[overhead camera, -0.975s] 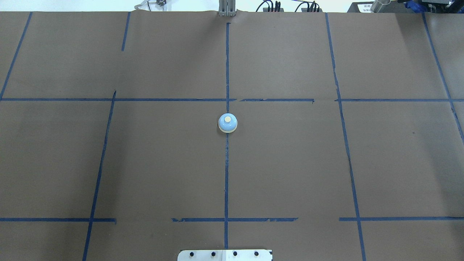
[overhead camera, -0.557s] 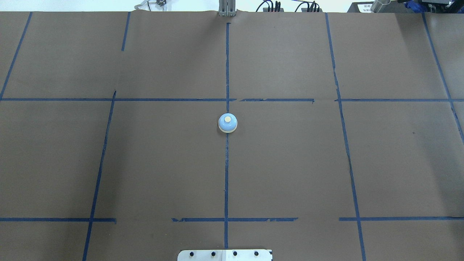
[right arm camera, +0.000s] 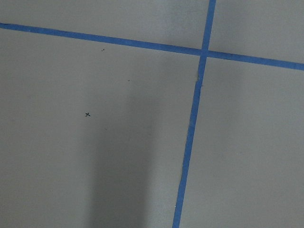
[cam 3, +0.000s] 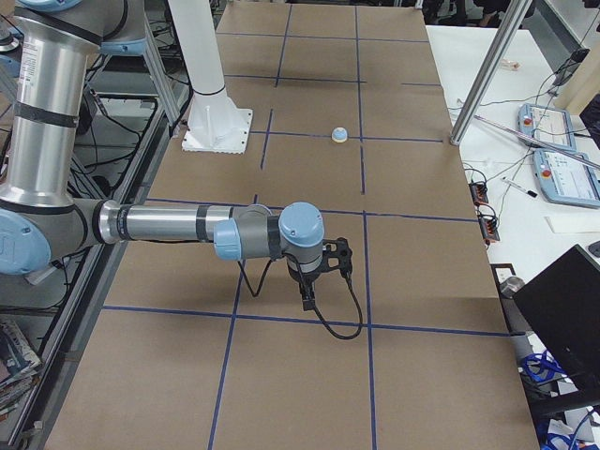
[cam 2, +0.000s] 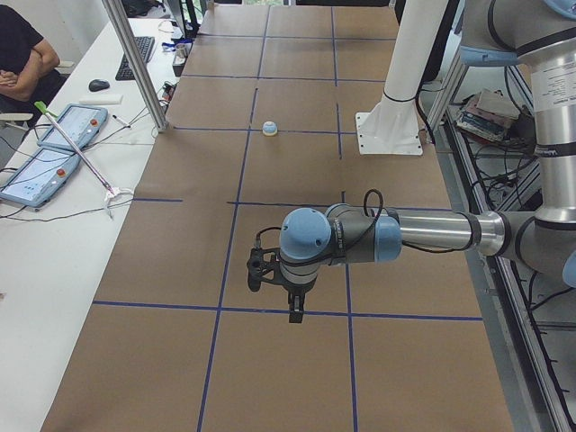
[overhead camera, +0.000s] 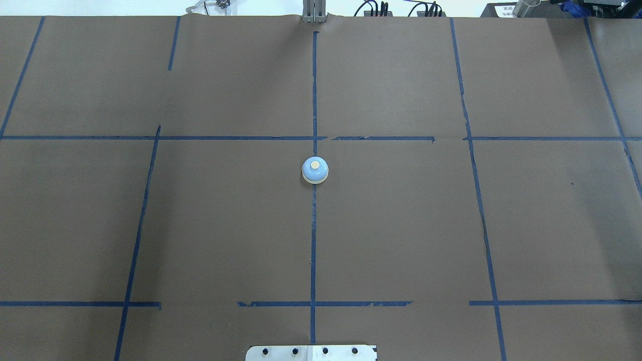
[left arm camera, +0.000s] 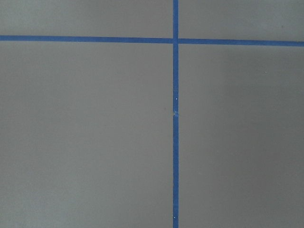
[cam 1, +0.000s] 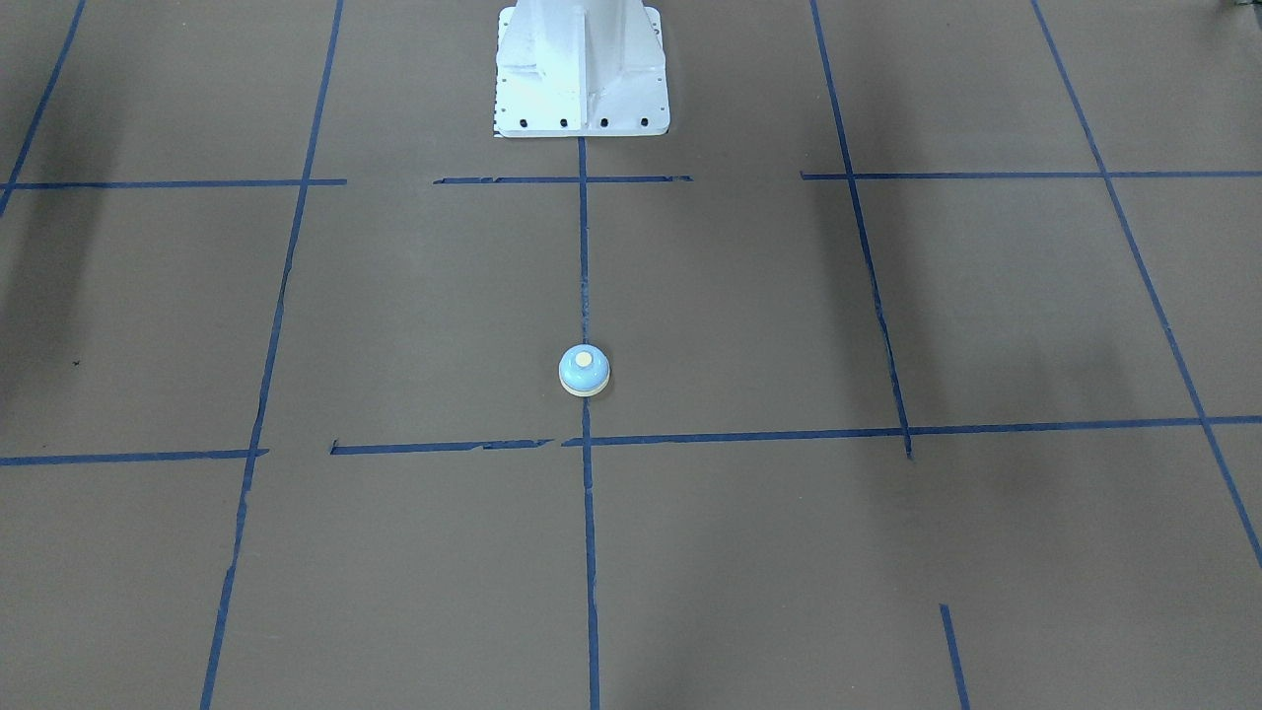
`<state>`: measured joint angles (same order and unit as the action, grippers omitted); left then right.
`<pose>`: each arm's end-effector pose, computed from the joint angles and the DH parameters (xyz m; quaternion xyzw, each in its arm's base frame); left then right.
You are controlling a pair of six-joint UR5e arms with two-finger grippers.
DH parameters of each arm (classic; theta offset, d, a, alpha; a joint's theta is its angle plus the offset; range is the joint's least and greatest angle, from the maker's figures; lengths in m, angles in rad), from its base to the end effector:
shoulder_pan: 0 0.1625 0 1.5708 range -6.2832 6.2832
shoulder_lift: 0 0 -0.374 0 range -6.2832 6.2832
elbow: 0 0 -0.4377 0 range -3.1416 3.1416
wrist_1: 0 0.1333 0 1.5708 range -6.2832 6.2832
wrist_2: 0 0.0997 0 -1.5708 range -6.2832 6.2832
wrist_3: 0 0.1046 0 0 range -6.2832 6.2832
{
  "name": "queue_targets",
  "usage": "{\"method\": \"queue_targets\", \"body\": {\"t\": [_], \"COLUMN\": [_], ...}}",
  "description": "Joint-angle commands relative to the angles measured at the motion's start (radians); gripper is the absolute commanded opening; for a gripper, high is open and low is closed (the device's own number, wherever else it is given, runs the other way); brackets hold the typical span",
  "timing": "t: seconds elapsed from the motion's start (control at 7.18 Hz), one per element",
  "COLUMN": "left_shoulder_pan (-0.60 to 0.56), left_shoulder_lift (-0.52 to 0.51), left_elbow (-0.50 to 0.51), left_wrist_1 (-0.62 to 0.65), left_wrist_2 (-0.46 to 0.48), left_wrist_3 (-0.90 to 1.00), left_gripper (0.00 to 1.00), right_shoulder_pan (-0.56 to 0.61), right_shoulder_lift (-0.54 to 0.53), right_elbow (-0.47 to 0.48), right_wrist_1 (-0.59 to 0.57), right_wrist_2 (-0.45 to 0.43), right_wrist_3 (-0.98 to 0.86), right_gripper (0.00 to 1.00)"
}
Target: Place and press bell with both arms
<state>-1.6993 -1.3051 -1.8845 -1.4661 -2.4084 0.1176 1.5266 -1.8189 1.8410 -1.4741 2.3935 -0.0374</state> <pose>-0.1108 -0.4239 0.5779 0.0242 0.4066 -0.0165 0.9131 0.0366 -0.4552 0.5742 0.0531 -0.3993 -0.0610 0.9132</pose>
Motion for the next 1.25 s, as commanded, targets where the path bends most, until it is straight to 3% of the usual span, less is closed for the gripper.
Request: {"method": "queue_targets", "body": {"t": [0.0, 0.56, 1.11], "left_shoulder_pan": [0.001, 0.001, 0.073], "left_shoulder_lift": [-0.003, -0.006, -0.02], "left_elbow": [0.001, -0.007, -0.007], "left_wrist_1": [0.001, 0.003, 0.001], "left_wrist_2": [0.002, 0.006, 0.081], "left_wrist_3": [0.0, 0.0, -0.001], "left_gripper": [1.0, 1.0, 1.0], "right_shoulder_pan": [0.001, 0.001, 0.02], "right_shoulder_lift": [-0.045, -0.06, -0.053], "right_elbow": [0.033, 0.05, 0.052], "right_wrist_1": [0.0, 0.0, 0.0], "right_wrist_2": [0.031, 0.035, 0.036], "right_wrist_3": [0.001, 0.001, 0.001], "right_gripper": [1.0, 1.0, 1.0]}}
